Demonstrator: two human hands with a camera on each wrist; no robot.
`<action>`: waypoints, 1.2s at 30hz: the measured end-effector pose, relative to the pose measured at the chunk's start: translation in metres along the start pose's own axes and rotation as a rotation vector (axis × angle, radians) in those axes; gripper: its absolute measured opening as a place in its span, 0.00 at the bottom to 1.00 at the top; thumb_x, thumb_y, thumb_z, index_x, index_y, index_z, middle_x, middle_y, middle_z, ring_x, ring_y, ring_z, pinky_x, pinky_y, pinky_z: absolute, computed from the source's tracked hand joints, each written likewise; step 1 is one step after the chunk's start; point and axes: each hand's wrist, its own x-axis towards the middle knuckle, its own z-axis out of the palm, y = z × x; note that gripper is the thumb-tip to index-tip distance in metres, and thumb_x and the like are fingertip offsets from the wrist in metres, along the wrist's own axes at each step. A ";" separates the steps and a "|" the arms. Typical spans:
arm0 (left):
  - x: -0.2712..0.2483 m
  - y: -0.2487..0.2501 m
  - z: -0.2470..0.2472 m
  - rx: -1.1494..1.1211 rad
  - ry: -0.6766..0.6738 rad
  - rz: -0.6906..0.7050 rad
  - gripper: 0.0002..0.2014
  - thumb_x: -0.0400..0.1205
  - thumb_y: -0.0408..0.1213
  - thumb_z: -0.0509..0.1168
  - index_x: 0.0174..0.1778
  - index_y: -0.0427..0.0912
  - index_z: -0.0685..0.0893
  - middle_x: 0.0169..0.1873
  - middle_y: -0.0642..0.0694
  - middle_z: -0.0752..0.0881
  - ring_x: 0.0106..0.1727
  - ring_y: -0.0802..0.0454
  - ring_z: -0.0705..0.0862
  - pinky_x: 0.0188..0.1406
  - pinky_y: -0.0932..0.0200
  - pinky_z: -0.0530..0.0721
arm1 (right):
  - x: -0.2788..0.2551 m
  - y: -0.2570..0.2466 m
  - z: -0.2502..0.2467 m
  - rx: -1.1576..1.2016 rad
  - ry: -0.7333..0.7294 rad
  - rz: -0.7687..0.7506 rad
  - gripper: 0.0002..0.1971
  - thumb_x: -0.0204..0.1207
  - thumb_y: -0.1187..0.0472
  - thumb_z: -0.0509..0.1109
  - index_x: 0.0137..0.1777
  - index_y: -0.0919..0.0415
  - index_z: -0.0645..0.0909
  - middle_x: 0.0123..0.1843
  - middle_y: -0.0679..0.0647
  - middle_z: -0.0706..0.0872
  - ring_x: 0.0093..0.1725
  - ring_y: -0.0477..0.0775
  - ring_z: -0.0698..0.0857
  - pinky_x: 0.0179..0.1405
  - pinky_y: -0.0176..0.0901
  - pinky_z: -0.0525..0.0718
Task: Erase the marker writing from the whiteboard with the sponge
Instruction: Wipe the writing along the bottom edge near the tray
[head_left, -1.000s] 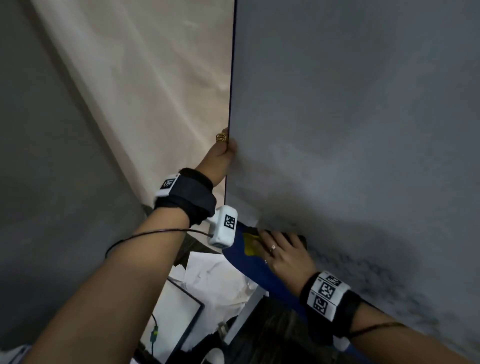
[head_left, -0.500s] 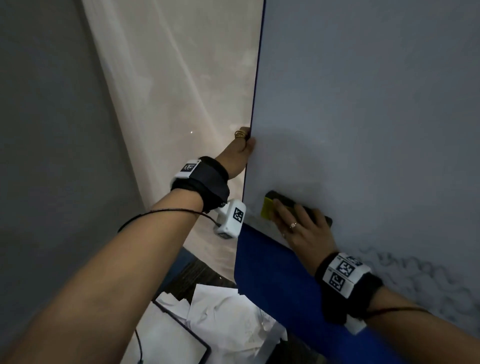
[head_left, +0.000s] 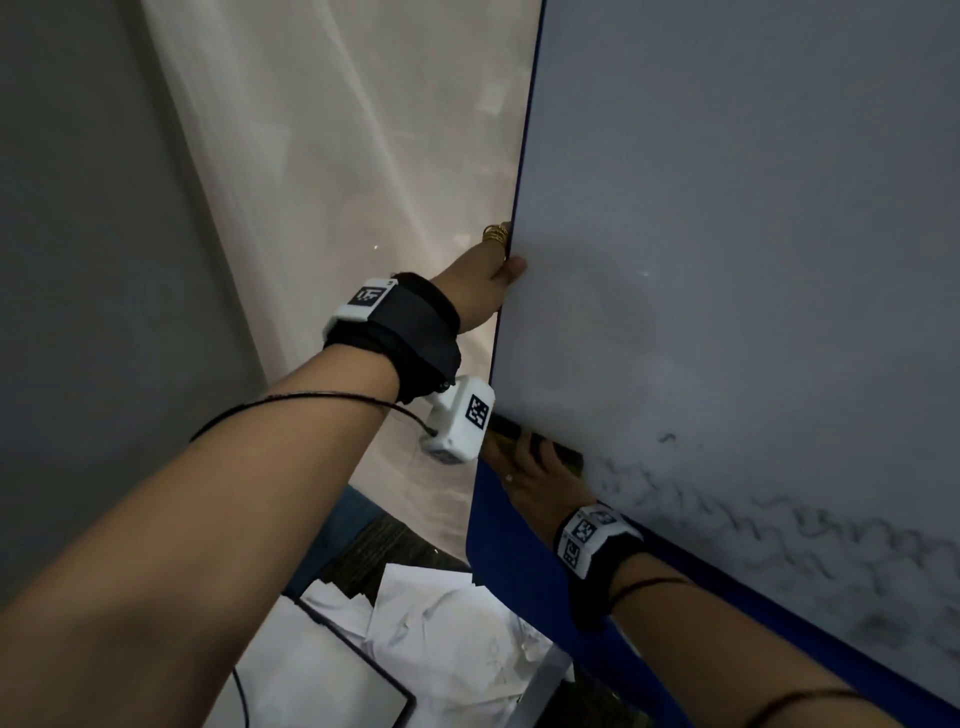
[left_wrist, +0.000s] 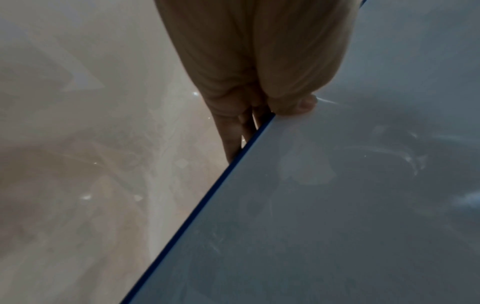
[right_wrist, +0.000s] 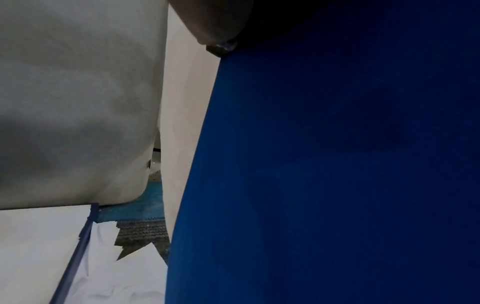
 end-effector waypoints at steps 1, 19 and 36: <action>0.000 0.001 -0.001 0.016 0.001 -0.006 0.19 0.89 0.28 0.49 0.77 0.34 0.60 0.71 0.36 0.73 0.71 0.42 0.74 0.72 0.47 0.74 | -0.001 -0.006 0.004 -0.006 -0.027 -0.016 0.19 0.66 0.48 0.73 0.57 0.49 0.88 0.79 0.48 0.68 0.63 0.69 0.67 0.56 0.60 0.66; 0.002 -0.003 0.001 0.024 0.032 0.020 0.18 0.89 0.29 0.48 0.75 0.31 0.63 0.66 0.36 0.75 0.66 0.44 0.75 0.56 0.67 0.77 | -0.028 0.067 -0.025 -0.085 0.366 0.326 0.25 0.72 0.60 0.64 0.71 0.53 0.78 0.79 0.52 0.63 0.62 0.67 0.69 0.54 0.58 0.68; -0.013 -0.005 0.041 -0.092 0.371 0.078 0.22 0.85 0.21 0.48 0.76 0.33 0.64 0.67 0.35 0.75 0.68 0.43 0.74 0.73 0.57 0.68 | -0.113 0.134 -0.050 -0.056 0.404 0.319 0.25 0.78 0.68 0.51 0.75 0.55 0.65 0.79 0.51 0.60 0.61 0.66 0.71 0.51 0.58 0.67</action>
